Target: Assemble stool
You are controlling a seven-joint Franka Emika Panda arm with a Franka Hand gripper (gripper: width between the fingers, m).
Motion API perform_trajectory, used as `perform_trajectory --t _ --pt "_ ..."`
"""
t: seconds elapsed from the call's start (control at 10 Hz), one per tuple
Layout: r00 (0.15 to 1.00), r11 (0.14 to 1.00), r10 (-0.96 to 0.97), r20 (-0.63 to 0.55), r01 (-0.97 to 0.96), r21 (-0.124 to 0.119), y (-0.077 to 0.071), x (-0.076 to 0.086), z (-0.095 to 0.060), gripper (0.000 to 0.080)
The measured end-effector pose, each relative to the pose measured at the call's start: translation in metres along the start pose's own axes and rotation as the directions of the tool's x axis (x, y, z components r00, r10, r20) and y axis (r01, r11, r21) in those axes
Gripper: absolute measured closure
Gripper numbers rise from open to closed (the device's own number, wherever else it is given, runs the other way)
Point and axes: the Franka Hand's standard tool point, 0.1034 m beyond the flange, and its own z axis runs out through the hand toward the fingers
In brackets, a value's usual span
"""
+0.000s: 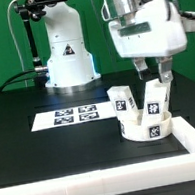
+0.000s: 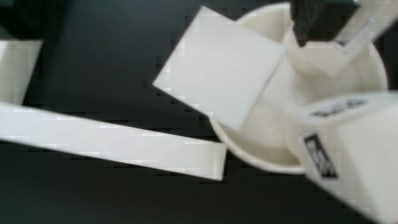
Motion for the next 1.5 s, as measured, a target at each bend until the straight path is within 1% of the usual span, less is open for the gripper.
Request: perform_trajectory --t 0.1,0.4,0.5,0.7,0.8,0.9,1.0,1.2,1.5 --pt "0.992 0.992 -0.125 -0.006 0.125 -0.004 -0.0024 -0.001 -0.0012 0.015" --pt "0.941 0.941 -0.338 -0.006 0.338 -0.008 -0.0035 -0.0006 -0.0016 0.015" --pt "0.918 0.918 -0.397 -0.006 0.396 -0.009 -0.0034 -0.0004 -0.0016 0.015" --pt "0.844 0.844 -0.536 -0.005 0.536 -0.01 -0.0034 0.0 -0.0016 0.015" --pt "0.748 0.748 -0.664 -0.012 0.663 -0.026 -0.0029 -0.0004 -0.0013 0.015" --pt "0.629 0.629 -0.777 -0.02 0.776 -0.032 -0.003 -0.0011 -0.0012 0.015" --pt "0.527 0.528 -0.849 -0.016 0.849 -0.036 -0.0028 -0.0015 -0.0007 0.015" --pt "0.253 0.252 -0.967 0.013 0.966 -0.049 -0.0004 -0.0032 0.0017 0.015" --pt "0.071 0.069 -0.997 0.024 0.996 -0.053 -0.0002 0.0002 0.0014 0.015"
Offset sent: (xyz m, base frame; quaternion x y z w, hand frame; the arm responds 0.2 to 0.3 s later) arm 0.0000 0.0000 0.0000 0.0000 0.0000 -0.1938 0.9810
